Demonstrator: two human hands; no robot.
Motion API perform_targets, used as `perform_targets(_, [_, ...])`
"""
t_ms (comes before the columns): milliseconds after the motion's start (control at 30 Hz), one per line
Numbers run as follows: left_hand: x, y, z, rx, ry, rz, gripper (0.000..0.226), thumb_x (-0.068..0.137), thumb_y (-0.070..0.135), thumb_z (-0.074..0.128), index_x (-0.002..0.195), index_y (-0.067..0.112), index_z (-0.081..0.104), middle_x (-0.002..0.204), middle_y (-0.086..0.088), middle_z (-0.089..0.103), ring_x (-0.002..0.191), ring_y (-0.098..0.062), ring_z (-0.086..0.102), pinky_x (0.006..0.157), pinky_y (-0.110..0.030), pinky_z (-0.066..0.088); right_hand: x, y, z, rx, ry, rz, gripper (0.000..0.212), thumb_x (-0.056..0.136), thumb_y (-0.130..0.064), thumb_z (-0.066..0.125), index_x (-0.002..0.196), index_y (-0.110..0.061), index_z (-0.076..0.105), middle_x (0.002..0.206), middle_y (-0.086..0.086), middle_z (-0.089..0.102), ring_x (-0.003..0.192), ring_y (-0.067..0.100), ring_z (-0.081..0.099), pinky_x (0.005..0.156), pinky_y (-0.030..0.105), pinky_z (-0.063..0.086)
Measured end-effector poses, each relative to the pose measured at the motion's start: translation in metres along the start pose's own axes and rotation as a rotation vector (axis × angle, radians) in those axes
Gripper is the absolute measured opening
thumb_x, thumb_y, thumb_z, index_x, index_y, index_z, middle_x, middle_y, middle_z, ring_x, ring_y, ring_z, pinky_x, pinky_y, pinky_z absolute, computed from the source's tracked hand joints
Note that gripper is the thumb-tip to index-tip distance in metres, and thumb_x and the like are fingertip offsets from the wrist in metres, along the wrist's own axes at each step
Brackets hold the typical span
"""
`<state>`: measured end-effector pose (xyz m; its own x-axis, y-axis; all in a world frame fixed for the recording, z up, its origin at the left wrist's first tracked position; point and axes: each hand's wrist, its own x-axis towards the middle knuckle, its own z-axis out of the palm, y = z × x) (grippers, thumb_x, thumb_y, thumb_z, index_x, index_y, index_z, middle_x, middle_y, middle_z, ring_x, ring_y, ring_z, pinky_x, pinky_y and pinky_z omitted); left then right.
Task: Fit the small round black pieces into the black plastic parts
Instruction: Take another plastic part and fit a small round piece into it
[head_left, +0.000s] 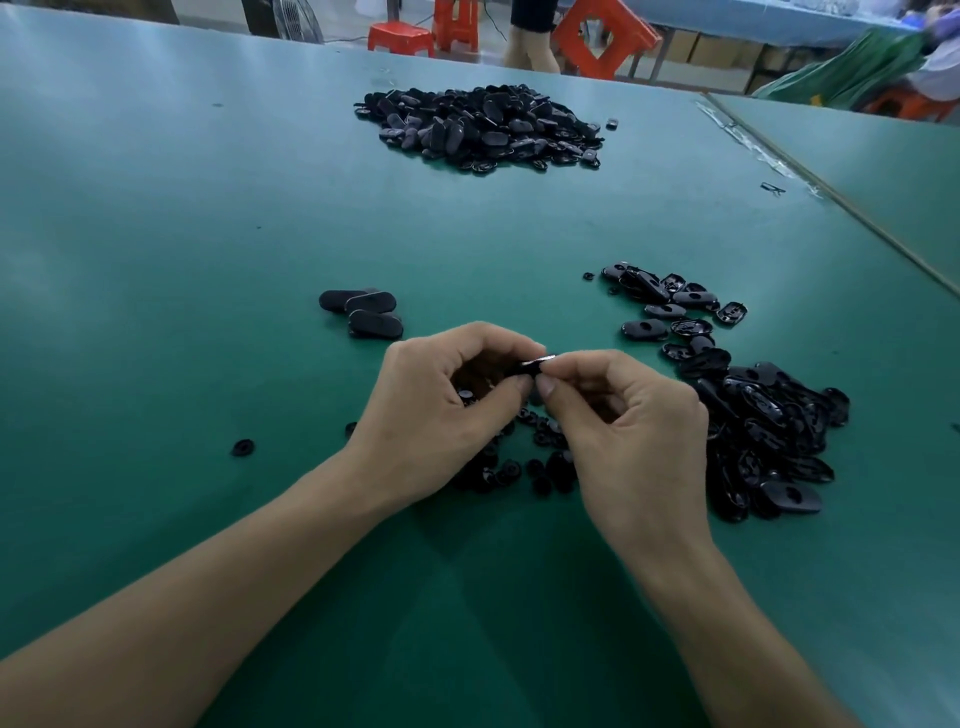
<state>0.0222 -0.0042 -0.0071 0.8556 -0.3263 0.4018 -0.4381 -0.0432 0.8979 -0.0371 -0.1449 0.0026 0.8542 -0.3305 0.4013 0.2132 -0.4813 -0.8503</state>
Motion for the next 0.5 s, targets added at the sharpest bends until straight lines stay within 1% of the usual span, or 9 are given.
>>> perform_targets(100, [0.001,-0.0007,-0.0013,-0.005,0.03,-0.004,0.018,0.083,0.013,0.07,0.095,0.026,0.072,0.089,0.005,0.076,0.083,-0.017,0.073,0.079,-0.03,0.059,-0.0012,-0.0011,0.002,-0.01,-0.018,-0.042,0.018,0.087,-0.008,0.074,0.093,-0.024,0.078,0.083,-0.013,0.073,0.08,0.003,0.069,0.074,0.015,0.052])
perform_targets(167, [0.0018,-0.0012,-0.0017,-0.007,0.039,-0.002,0.018,0.083,0.014,0.071,0.096,0.027,0.071,0.089,0.006,0.076,0.082,-0.017,0.072,0.078,-0.03,0.059,-0.0016,-0.0015,0.0021,-0.049,-0.011,-0.092,0.019,0.087,-0.008,0.074,0.095,-0.024,0.079,0.088,-0.013,0.072,0.082,0.001,0.067,0.074,0.01,0.048])
perform_targets(267, [0.002,-0.001,-0.0017,-0.007,0.034,-0.002,0.018,0.083,0.015,0.072,0.095,0.028,0.07,0.089,0.008,0.076,0.081,-0.016,0.072,0.078,-0.029,0.058,-0.0002,-0.0007,0.001,-0.058,0.005,-0.127,0.02,0.085,-0.009,0.076,0.095,-0.026,0.078,0.09,-0.013,0.068,0.084,0.005,0.065,0.07,0.01,0.046])
perform_targets(333, [0.0016,-0.0008,-0.001,-0.019,0.024,-0.005,0.018,0.083,0.014,0.072,0.095,0.027,0.07,0.089,0.006,0.076,0.081,-0.017,0.072,0.077,-0.027,0.058,0.0016,0.0009,-0.0009,-0.058,0.003,-0.109,0.024,0.085,-0.012,0.076,0.098,-0.032,0.074,0.093,-0.014,0.066,0.086,0.007,0.064,0.069,0.013,0.047])
perform_targets(367, [0.0013,-0.0005,-0.0009,-0.021,0.02,-0.006,0.018,0.082,0.014,0.072,0.095,0.027,0.07,0.089,0.005,0.076,0.081,-0.016,0.072,0.077,-0.026,0.058,0.0026,0.0017,-0.0022,-0.049,-0.008,-0.08,0.026,0.085,-0.014,0.075,0.101,-0.035,0.072,0.094,-0.014,0.067,0.088,0.006,0.065,0.071,0.017,0.05])
perform_targets(433, [0.0007,-0.0003,-0.0013,-0.013,0.013,-0.006,0.02,0.082,0.013,0.071,0.095,0.028,0.07,0.089,0.005,0.075,0.081,-0.015,0.072,0.077,-0.026,0.058,0.0047,0.0031,-0.0047,-0.008,-0.057,-0.016,0.026,0.086,-0.014,0.074,0.105,-0.032,0.072,0.093,-0.014,0.072,0.089,0.005,0.068,0.078,0.026,0.056])
perform_targets(500, [0.0004,-0.0002,-0.0024,-0.003,0.007,-0.003,0.022,0.082,0.013,0.072,0.096,0.03,0.069,0.09,0.005,0.075,0.081,-0.015,0.072,0.077,-0.027,0.058,0.0067,0.0046,-0.0071,0.017,-0.104,0.002,0.022,0.087,-0.011,0.074,0.102,-0.028,0.075,0.089,-0.016,0.075,0.085,0.003,0.071,0.079,0.028,0.058])
